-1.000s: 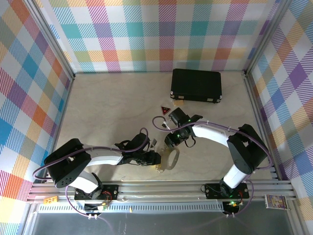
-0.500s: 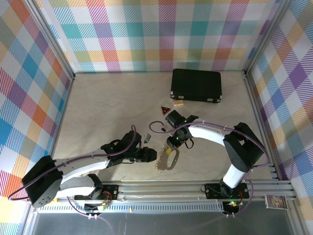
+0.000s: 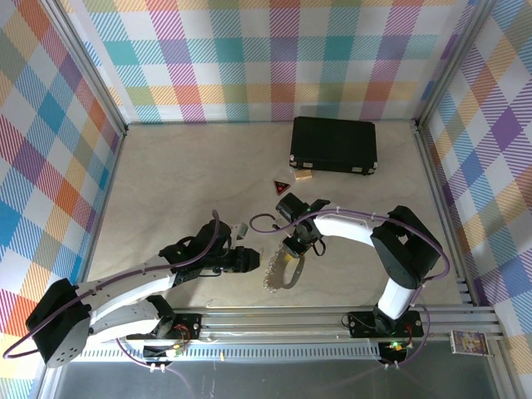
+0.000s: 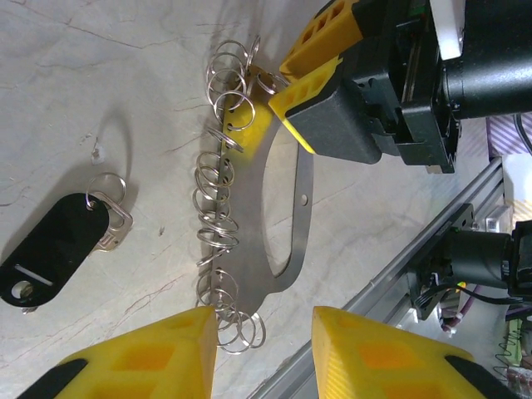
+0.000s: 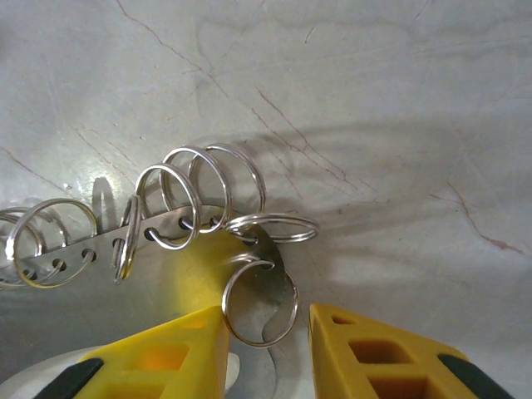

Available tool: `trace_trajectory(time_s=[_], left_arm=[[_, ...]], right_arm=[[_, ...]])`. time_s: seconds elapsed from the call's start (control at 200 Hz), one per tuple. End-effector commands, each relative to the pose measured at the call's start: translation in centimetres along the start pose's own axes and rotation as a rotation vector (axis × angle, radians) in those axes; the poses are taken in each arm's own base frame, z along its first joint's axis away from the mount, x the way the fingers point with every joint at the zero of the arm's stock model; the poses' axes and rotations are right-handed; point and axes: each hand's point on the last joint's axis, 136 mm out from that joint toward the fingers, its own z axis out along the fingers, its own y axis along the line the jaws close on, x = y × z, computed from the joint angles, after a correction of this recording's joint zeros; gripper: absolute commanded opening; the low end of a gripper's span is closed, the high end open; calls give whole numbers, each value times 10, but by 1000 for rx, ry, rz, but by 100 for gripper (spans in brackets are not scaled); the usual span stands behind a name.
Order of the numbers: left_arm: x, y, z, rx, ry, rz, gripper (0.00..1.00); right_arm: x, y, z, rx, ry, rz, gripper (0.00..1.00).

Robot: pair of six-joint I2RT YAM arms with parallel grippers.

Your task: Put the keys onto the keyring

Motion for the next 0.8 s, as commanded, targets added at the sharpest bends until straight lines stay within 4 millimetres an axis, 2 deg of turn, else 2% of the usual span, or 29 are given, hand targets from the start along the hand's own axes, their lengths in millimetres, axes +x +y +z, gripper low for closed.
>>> trace_trajectory(time_s=[0.0,0.34,0.52,0.795], left_arm=[[0,1,-4,2,-4,7,35],[-3,3,-6,13,-21,-15,35],[-4,4,-5,21,-25,-23,35],[-2,3,-3,44,-15,-34,32]], right_arm=[[-5,0,1,17,2,-63,31],[-10,10,3,-3,-5,-107,30],[-11,8,3,24,-6,-119,29],[-17,9,-1,25,-30,-126,34]])
